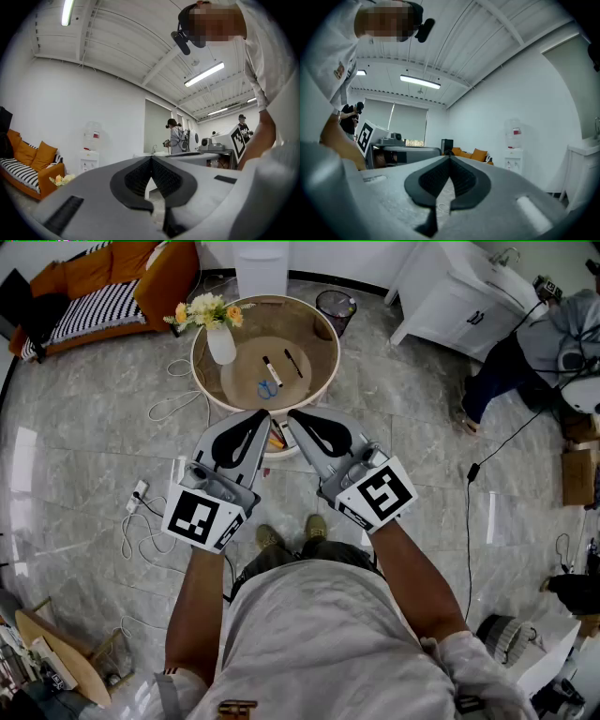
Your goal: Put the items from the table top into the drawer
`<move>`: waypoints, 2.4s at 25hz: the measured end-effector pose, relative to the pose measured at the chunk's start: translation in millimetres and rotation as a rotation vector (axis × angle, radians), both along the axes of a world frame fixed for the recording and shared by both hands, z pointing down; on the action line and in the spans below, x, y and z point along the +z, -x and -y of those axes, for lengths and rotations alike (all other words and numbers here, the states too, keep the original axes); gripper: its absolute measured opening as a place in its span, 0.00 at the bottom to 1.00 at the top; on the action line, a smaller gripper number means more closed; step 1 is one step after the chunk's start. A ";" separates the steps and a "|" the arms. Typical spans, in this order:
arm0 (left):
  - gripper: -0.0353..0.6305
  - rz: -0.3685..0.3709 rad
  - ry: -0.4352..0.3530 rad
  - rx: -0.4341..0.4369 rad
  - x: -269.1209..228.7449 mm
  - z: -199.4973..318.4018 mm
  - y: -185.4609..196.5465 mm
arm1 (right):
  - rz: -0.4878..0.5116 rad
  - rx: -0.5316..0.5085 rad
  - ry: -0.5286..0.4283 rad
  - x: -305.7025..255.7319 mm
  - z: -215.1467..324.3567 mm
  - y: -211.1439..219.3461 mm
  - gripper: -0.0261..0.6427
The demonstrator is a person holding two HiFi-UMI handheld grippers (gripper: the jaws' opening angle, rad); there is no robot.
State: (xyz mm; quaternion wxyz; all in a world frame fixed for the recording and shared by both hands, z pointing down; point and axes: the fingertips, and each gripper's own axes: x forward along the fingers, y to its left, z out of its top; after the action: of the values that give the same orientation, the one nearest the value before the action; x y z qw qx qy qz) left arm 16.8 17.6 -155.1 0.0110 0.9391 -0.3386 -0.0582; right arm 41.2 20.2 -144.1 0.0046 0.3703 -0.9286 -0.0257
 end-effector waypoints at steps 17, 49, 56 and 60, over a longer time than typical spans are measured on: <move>0.05 -0.003 -0.012 -0.008 14.2 16.5 39.6 | -0.001 0.046 0.007 12.5 15.8 30.3 0.04; 0.05 0.091 0.107 -0.121 137.3 201.3 0.5 | -0.122 0.097 0.173 150.5 203.1 -16.3 0.04; 0.05 0.134 0.168 -0.156 190.0 235.3 -5.6 | -0.172 0.087 0.246 211.2 239.6 -29.8 0.04; 0.05 0.140 0.203 -0.147 217.3 249.5 -3.1 | -0.197 0.091 0.269 232.9 257.5 -22.8 0.04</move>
State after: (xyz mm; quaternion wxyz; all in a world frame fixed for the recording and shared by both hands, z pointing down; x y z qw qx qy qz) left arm 19.8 -231.9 62.2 0.0778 0.9075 -0.4107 0.0412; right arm 64.0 -237.2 88.8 0.1460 0.4038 -0.9010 0.0628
